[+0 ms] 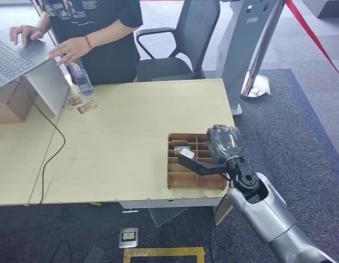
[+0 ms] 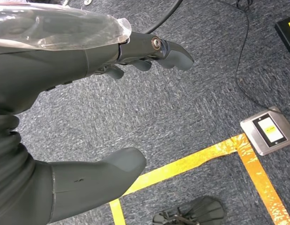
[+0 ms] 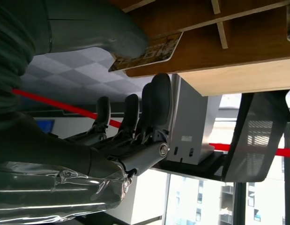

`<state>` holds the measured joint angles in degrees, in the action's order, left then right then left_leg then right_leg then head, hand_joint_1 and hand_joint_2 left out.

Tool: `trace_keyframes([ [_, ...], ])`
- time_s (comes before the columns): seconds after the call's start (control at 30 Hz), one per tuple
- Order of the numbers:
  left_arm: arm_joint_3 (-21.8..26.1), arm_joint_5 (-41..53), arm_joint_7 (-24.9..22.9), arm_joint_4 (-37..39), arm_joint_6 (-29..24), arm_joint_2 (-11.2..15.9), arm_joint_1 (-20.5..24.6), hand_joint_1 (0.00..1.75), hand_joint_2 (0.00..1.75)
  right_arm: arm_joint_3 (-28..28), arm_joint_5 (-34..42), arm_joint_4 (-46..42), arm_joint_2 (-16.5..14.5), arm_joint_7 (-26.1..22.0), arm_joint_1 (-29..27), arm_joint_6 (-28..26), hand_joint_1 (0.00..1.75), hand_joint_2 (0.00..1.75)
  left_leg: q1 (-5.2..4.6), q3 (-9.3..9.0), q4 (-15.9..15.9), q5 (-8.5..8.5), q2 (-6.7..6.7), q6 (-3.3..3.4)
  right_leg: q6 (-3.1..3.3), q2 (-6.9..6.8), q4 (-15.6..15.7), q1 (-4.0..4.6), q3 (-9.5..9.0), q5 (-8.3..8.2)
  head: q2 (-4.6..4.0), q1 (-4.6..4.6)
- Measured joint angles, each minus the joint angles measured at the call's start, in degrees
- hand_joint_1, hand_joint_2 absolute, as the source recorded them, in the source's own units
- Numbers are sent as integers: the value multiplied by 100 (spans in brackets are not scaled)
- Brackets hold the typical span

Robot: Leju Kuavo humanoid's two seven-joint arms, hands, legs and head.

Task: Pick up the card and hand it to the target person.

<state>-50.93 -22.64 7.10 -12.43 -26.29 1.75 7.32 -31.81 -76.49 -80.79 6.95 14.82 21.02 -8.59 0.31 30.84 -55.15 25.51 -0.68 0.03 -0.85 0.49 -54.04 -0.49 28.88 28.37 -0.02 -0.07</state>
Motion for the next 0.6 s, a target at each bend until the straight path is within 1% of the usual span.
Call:
trace_keyframes([
  [0.07,-1,2,0,0,0,0,0,0,175,1,-16,28,0,7,0,0,101,175,0,0,0,0,0,0,0,0,0,0,0,0,0,0],
  [0.23,-2,2,0,1,-2,0,-1,0,175,1,-64,114,0,25,-1,-6,99,175,0,0,0,0,0,0,0,0,0,0,0,0,0,0],
  [0.33,-2,-2,0,0,-3,0,-2,0,175,1,-75,165,0,38,0,-9,109,175,0,0,0,0,0,0,0,0,0,0,0,0,0,0],
  [0.43,-2,-18,0,0,-5,-1,-2,0,175,2,-86,210,0,45,2,-16,128,175,0,0,0,0,0,0,0,0,0,0,0,0,0,0],
  [0.5,-2,-28,0,0,-5,-1,-4,0,175,3,-95,238,0,52,8,-33,144,175,0,0,0,0,0,0,0,0,0,0,-1,0,0,0],
  [0.6,-2,-42,-1,0,-7,-1,-9,0,175,4,-134,281,0,56,29,-59,156,175,0,0,0,0,0,0,0,-1,0,0,-1,0,0,0],
])
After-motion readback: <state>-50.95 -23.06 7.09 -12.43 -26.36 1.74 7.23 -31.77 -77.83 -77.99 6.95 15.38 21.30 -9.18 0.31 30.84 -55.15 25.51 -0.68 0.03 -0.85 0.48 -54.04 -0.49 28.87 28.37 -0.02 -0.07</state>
